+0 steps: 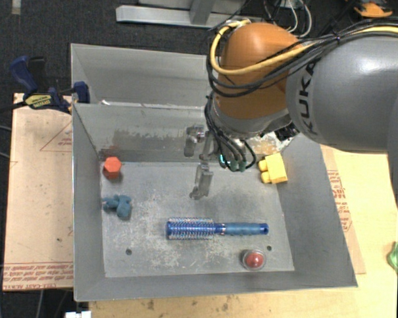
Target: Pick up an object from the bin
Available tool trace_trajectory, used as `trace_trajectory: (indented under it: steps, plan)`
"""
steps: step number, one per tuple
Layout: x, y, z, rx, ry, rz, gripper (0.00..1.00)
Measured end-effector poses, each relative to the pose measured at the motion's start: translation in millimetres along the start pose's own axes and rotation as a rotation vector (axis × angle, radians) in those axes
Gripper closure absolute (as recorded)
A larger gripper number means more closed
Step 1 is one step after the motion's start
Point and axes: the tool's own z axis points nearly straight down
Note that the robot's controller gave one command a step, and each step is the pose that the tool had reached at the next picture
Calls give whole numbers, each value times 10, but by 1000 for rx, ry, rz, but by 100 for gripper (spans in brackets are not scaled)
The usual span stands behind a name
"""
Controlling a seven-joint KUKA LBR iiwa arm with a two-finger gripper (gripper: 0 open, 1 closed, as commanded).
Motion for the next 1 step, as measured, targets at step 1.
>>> trace_trajectory:
  steps: [1]
  plan:
    - [682,-134,743,2,6,-52,0]
